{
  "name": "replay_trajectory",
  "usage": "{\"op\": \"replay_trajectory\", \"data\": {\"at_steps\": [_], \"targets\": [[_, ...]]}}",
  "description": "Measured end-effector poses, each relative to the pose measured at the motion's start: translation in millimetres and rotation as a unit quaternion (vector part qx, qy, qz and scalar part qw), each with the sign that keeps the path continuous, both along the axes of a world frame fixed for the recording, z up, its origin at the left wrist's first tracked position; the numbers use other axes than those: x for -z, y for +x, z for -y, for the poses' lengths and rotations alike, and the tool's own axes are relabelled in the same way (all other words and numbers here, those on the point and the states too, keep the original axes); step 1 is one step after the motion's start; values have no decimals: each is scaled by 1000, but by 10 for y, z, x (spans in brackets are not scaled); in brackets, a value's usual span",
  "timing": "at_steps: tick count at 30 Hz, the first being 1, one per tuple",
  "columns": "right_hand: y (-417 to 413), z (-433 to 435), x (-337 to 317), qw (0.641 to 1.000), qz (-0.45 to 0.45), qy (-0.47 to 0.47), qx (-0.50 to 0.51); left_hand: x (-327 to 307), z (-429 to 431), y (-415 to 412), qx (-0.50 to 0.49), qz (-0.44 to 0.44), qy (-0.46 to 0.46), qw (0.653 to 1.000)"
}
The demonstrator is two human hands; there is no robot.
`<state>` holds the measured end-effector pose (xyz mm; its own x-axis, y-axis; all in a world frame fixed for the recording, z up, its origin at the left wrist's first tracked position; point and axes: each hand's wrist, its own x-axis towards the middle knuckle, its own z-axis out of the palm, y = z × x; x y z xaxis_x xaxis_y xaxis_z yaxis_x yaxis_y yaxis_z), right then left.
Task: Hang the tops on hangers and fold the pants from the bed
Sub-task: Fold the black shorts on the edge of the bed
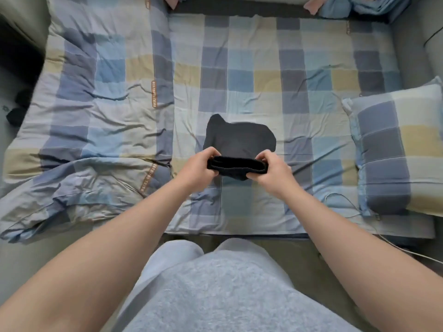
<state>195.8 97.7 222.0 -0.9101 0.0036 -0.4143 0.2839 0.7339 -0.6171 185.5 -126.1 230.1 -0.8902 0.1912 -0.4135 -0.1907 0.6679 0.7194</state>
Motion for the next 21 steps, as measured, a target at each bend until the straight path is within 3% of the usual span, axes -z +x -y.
{"op": "replay_trajectory", "data": {"at_steps": [3, 6, 11, 14, 18, 21], "targets": [[272, 72, 669, 996, 28, 80, -40, 657, 31, 266, 21, 66, -30, 997], [683, 179, 1495, 988, 89, 102, -76, 1457, 97, 617, 41, 141, -71, 987], [1615, 374, 2659, 948, 260, 102, -156, 2607, 277, 1360, 152, 290, -131, 936], [2049, 474, 3022, 916, 364, 68, -158, 2998, 341, 1739, 204, 369, -144, 895], [2309, 496, 3208, 871, 465, -19, -156, 3197, 364, 2020, 274, 490, -153, 813], [2226, 432, 3222, 862, 482, -37, -152, 3254, 345, 1966, 240, 541, -134, 795]]}}
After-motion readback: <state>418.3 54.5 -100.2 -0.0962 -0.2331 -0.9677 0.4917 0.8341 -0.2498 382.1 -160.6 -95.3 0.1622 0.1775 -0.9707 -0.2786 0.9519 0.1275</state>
